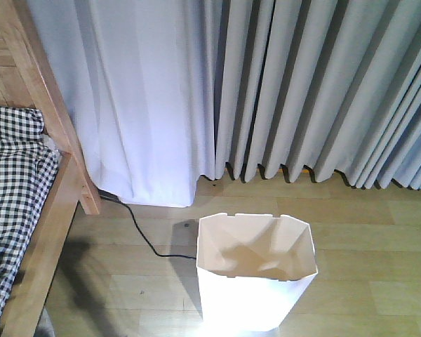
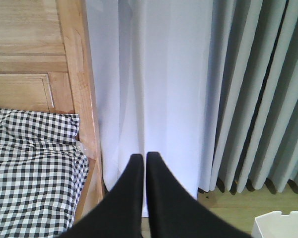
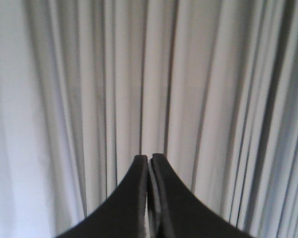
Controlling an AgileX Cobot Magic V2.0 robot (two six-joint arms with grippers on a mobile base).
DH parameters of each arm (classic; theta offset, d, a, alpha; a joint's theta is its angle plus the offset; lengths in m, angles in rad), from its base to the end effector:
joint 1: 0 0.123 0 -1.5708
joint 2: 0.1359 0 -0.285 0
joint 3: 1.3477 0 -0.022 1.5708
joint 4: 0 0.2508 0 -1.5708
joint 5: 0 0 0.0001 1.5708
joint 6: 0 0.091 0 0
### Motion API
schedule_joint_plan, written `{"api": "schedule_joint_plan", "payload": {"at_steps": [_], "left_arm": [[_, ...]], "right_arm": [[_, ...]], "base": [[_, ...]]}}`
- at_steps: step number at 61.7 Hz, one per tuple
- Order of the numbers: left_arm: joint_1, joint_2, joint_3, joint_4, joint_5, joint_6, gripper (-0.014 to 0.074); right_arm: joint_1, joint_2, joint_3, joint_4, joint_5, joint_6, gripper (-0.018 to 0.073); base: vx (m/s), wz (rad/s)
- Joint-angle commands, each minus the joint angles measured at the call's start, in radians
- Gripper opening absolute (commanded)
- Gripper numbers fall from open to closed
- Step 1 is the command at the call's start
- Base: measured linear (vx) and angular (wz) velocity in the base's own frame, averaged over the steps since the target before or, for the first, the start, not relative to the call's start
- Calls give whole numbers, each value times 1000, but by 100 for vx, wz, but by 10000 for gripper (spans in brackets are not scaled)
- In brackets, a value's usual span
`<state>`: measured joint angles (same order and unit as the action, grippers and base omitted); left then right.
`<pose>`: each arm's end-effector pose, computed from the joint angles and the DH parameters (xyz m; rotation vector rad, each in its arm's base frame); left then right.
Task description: Move trash bin to bedside with robot
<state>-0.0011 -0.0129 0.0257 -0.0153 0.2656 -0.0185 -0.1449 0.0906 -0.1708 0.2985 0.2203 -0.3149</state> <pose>0.0549 -0.0004 0.1812 -0.0254 1.7619 -0.0285 0.0569 -0.0024 0.2464 0.0485 1.6140 -0.0780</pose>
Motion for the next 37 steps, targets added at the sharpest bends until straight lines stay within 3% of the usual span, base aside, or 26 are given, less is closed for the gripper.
{"api": "schedule_joint_plan", "payload": {"at_steps": [1,13,26,37], "left_arm": [[-2,-14,19,-3,-69,-4,-6],[-2,-14,19,-3,-69,-4,-6],[-2,-14,19,-3,-69,-4,-6],[-2,-14,19,-3,-69,-4,-6]], "right_arm": [[4,11,-26,-101,-60,128,-10],[160,-7,8,-186,-41,137,-10],[144,-89,209,-197,-291,245,-10],[69,-114,205,-226,-226,280,-10]], "base": [[0,0],[0,0],[0,0],[0,0]]}}
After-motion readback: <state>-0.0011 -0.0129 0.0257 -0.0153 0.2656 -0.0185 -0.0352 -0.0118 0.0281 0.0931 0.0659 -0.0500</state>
